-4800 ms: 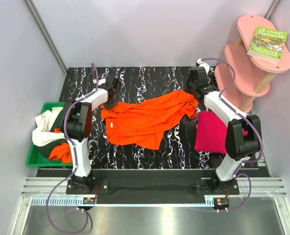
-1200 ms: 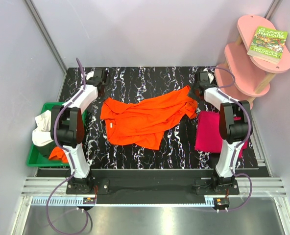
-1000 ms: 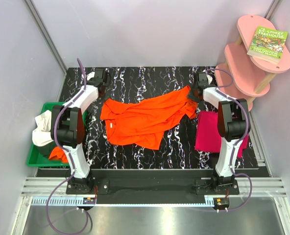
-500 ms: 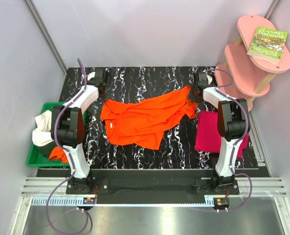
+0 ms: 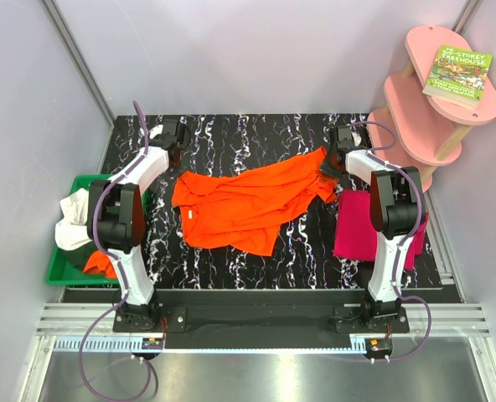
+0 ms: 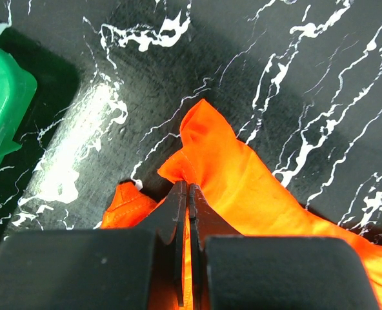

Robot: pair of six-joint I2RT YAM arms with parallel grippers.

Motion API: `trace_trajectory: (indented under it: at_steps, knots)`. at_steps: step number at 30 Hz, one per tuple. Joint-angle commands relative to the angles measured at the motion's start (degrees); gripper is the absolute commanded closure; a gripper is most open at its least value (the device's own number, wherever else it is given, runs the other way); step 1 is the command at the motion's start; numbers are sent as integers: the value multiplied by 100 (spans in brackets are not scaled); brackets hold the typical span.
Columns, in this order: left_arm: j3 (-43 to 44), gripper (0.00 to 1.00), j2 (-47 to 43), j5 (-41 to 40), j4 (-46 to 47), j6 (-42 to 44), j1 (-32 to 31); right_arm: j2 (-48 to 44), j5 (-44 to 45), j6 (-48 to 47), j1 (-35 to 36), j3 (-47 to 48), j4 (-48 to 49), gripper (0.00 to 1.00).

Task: Fold and stack the t-shirts
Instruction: Flatten out the tshirt

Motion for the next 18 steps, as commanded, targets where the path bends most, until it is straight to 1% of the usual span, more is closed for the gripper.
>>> trace_trajectory:
  at_steps: [1, 3, 5, 9, 13, 14, 18]
  knots:
    - [-42, 100, -183, 27, 95, 62, -41, -368, 90, -72, 1, 239, 11, 56]
    - [-42, 100, -174, 27, 95, 62, -50, -430, 186, -142, 10, 204, -6, 41]
    - [-51, 100, -174, 36, 95, 62, -67, -483, 240, -186, 1, 125, -6, 37]
    - [-51, 100, -165, 44, 104, 71, -103, -466, 240, -221, 1, 1, 29, 39]
    - [-86, 100, -191, 27, 95, 80, -112, -352, 231, -230, -25, -34, 64, 48]
    - [-95, 100, -200, 18, 104, 80, -112, -334, 231, -222, -25, -25, 64, 53]
    - [-130, 100, -244, 9, 104, 71, -112, -228, 187, -195, -43, -16, 64, 54]
